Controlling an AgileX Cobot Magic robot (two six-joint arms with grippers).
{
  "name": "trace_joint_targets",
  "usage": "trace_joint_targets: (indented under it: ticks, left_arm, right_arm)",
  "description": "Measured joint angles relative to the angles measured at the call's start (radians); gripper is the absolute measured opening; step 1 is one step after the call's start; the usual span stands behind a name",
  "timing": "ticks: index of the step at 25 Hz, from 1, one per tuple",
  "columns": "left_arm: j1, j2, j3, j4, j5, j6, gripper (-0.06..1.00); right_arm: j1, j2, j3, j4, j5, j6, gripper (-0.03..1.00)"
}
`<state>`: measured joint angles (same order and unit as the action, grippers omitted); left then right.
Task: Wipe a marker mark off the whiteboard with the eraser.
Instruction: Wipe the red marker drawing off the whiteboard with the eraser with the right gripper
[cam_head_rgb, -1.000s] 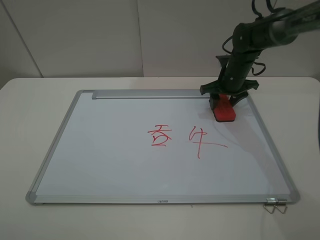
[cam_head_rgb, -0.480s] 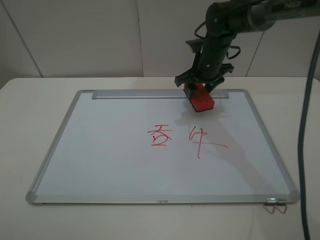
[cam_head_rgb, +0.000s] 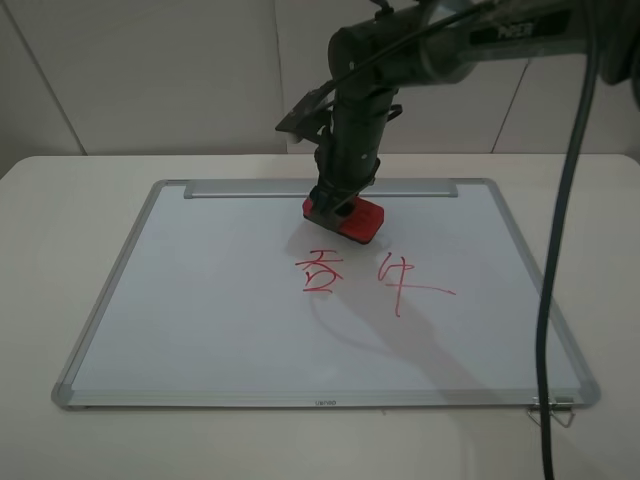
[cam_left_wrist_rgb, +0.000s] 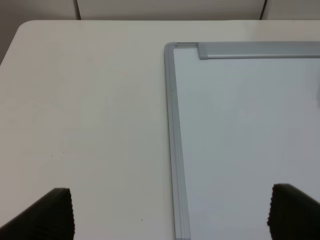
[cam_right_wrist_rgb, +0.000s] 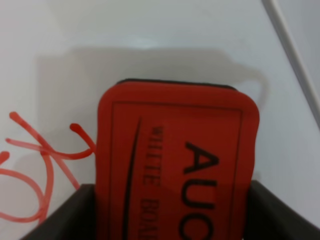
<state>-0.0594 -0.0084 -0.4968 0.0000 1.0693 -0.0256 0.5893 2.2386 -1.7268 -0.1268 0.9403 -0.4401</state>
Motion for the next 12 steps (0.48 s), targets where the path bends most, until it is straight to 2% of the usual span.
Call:
trace_joint_targets:
  ticks: [7,12]
  left_arm:
    - [0.000,0.000,0.000,0.000,0.000,0.000,0.77]
    - [0.000,0.000,0.000,0.000,0.000,0.000,0.77]
  right_arm:
    - [0.006,0.049,-0.003,-0.004,-0.004,-0.156,0.50]
    - [0.006,0.065,-0.003,-0.006,-0.015,-0.191,0.50]
